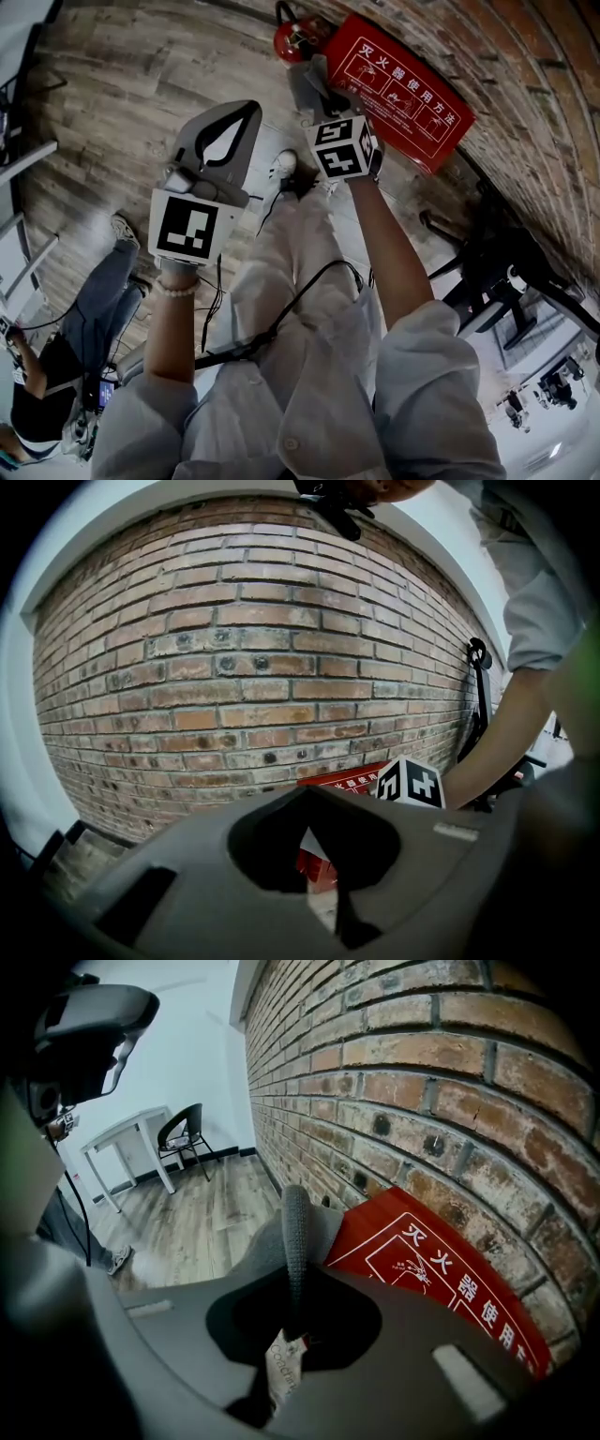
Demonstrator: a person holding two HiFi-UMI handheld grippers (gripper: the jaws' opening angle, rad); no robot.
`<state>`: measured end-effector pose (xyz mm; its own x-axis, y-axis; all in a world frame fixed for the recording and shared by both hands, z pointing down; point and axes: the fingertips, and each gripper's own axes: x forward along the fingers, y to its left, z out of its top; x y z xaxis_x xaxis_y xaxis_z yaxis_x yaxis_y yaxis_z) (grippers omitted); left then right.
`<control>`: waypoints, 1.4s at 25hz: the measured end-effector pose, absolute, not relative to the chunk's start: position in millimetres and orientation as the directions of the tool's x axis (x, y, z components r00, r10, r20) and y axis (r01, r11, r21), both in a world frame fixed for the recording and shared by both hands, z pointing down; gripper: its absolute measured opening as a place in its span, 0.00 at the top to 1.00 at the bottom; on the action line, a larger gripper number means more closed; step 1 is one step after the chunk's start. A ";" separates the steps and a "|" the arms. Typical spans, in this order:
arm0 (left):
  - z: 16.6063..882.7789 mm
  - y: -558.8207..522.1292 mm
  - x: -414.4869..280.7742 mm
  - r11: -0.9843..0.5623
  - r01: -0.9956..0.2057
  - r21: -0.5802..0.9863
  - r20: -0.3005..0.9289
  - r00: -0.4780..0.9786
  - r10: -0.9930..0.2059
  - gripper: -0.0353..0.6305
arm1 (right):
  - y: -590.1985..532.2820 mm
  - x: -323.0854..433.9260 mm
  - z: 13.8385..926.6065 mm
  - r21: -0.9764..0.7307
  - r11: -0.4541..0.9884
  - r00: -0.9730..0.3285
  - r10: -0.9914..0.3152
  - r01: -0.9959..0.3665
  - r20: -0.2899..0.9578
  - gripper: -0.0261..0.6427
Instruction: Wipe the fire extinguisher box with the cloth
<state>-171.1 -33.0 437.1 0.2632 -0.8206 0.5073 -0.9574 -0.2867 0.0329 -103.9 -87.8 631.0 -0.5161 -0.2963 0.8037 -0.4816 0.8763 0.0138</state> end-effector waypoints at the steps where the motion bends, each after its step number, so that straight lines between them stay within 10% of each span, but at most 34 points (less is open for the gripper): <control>1: 437.2 -34.1 -169.6 -0.291 -0.956 0.032 0.508 0.266 -0.819 0.95 | -88.2 -103.3 630.8 0.012 0.875 -0.517 -0.297 -0.484 0.803 0.93; 35: 430.7 -61.8 -64.9 -0.471 -0.882 0.026 0.499 0.420 -0.758 0.95 | -93.7 34.4 630.3 0.030 0.764 -0.428 -0.393 -0.644 0.814 0.93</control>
